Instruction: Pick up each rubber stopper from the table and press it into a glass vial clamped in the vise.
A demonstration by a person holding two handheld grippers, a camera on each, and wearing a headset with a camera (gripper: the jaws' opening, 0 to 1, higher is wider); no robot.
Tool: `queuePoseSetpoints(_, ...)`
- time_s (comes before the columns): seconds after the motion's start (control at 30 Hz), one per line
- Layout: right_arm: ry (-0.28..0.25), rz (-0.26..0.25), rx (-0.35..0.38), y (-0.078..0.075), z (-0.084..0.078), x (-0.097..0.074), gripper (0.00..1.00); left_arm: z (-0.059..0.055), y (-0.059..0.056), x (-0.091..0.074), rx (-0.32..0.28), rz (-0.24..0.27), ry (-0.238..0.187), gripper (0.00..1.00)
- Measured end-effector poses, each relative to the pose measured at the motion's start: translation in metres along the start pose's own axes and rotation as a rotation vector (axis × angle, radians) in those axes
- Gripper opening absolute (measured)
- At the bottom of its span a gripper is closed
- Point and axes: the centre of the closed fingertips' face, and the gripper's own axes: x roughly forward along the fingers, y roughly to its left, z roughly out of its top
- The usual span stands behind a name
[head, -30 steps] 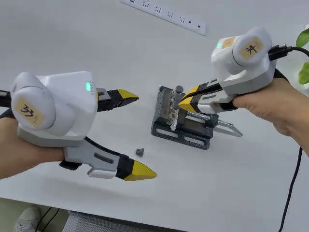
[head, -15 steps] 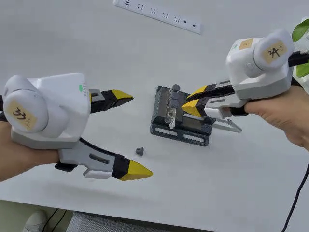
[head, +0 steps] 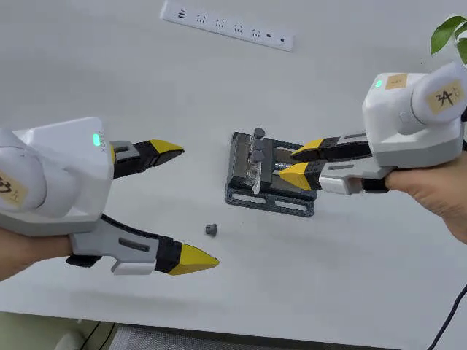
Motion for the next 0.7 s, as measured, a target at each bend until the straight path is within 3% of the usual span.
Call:
queuePoseSetpoints(0.33,-0.081,0.012,0.05,0.021,-0.012,-0.013,0.3,0.001,-0.003,-0.006,0.004,0.011,0.013,0.89)
queuePoseSetpoints(0.7,-0.199,0.071,0.018,0.045,-0.017,-0.02,0.5,-0.006,-0.008,-0.011,0.012,0.016,0.044,0.94)
